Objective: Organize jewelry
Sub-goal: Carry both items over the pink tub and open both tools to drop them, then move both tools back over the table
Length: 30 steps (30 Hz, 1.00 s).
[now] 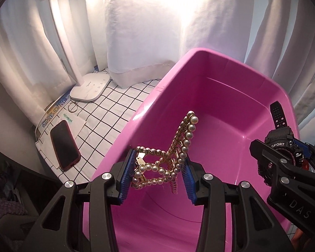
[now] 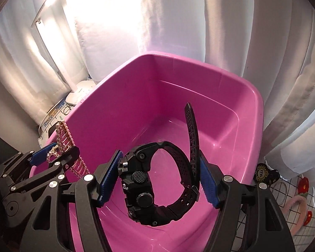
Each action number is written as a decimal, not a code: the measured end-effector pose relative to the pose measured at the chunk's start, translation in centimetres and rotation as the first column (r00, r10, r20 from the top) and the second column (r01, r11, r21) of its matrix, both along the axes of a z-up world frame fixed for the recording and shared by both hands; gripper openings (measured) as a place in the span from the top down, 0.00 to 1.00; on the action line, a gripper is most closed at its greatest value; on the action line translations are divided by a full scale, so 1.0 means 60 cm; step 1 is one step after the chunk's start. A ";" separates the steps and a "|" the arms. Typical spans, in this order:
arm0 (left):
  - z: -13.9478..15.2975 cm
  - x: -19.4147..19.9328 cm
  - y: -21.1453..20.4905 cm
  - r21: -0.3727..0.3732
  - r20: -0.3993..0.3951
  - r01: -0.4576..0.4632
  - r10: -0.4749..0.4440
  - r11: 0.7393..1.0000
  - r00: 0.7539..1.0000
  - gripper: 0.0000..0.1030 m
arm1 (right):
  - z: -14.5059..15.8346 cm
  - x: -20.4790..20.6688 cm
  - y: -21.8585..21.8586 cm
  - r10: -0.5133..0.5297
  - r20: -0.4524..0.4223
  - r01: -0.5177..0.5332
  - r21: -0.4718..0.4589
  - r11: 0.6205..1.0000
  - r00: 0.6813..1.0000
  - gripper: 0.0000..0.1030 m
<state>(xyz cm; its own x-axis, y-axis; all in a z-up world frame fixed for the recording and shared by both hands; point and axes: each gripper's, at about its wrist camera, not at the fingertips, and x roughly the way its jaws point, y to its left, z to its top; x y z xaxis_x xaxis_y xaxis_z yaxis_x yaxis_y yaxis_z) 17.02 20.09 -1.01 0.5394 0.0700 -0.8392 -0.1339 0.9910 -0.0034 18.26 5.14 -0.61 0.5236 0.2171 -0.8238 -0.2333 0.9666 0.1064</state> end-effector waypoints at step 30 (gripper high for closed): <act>0.058 -0.036 -0.005 -0.043 0.118 0.041 -0.036 0.998 0.992 0.22 | 0.028 -0.036 -0.054 -0.125 0.044 0.123 0.053 0.991 0.991 0.27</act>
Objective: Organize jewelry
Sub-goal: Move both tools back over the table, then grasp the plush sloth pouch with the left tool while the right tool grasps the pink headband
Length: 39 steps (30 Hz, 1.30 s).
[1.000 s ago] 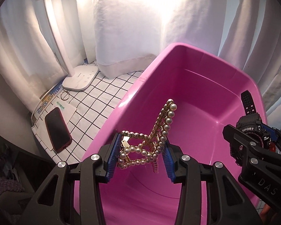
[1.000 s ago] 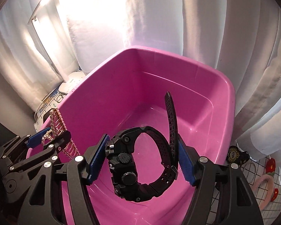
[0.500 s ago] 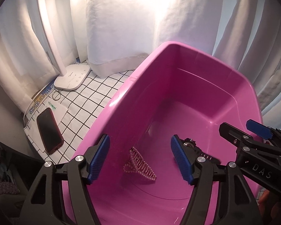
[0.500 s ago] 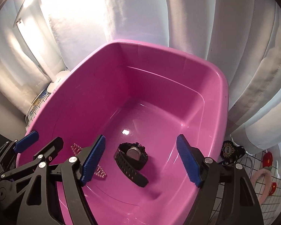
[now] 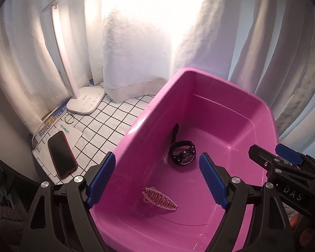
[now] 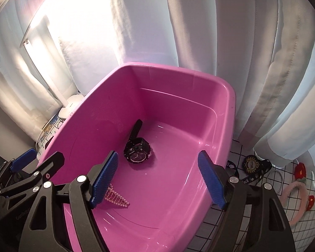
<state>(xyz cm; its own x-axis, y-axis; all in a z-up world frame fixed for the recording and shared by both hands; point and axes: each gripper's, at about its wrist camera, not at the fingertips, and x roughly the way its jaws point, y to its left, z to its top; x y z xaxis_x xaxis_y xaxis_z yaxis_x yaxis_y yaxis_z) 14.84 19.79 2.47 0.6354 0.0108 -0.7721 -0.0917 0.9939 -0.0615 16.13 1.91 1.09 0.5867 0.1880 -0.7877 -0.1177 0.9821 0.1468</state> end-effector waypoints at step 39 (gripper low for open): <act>-0.142 -0.188 -0.532 -0.029 -0.107 0.260 -0.262 0.965 0.959 0.19 | -0.171 -0.295 -0.636 -0.305 -0.191 0.311 -0.002 0.950 0.933 0.27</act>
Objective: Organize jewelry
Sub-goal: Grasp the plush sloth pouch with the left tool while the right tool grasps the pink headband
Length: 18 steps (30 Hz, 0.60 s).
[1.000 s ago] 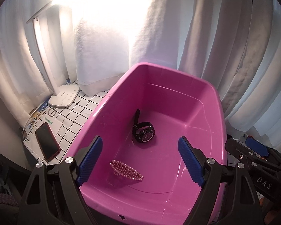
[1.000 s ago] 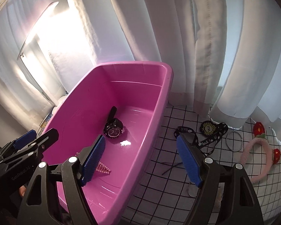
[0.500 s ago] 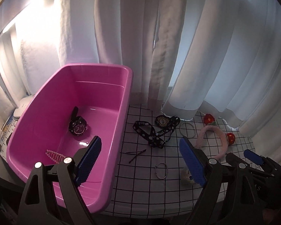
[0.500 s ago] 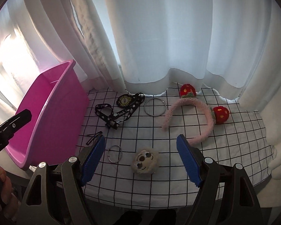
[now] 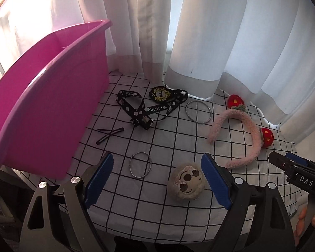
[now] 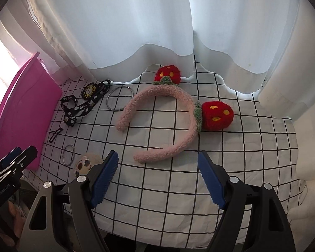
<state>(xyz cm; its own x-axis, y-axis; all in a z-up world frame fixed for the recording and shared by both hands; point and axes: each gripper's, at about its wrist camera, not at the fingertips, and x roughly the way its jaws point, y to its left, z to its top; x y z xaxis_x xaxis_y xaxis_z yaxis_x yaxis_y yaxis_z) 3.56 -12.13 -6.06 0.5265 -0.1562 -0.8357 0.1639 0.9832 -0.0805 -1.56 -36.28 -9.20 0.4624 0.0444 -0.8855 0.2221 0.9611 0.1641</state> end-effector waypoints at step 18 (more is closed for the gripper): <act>-0.119 0.016 -0.076 0.028 -0.144 -0.002 0.006 1.000 0.990 0.19 | -0.112 0.063 -0.054 -0.018 -0.104 0.023 0.047 0.999 0.994 0.27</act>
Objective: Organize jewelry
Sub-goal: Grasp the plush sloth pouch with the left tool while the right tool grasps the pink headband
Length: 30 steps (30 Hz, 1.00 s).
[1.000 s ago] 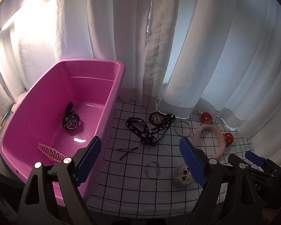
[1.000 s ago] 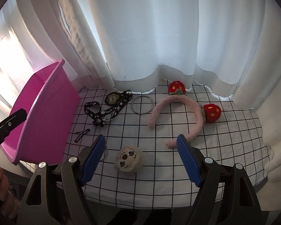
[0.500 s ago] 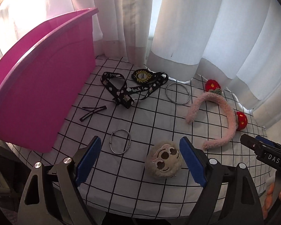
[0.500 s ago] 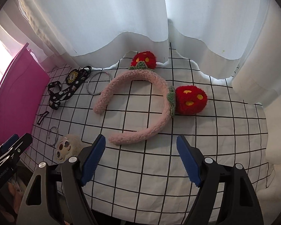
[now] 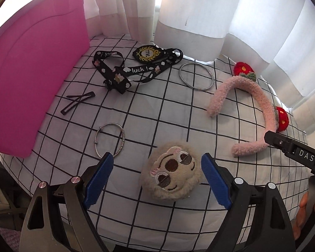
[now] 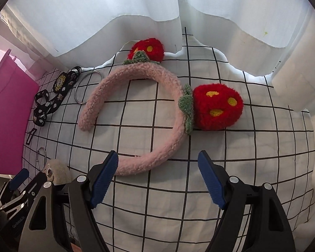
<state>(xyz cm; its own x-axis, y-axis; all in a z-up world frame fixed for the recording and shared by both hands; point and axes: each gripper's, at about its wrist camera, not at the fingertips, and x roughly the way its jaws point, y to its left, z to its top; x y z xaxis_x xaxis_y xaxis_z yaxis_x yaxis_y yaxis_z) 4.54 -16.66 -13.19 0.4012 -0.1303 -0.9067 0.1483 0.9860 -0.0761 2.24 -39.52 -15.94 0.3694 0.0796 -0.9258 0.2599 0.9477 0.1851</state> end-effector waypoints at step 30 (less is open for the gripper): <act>-0.087 0.005 -0.061 0.078 -0.049 0.029 -0.026 0.997 0.998 0.14 | -0.065 0.070 0.042 -0.022 -0.048 0.013 -0.171 0.985 0.999 0.17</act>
<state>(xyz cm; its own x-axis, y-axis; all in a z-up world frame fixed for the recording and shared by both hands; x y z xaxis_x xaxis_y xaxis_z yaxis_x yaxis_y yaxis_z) 4.85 -20.33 -18.41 0.3540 -0.0687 -0.9327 0.1735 0.9848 -0.0066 6.45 -36.97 -19.83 0.3228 -0.0872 -0.9424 0.2817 0.9595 0.0077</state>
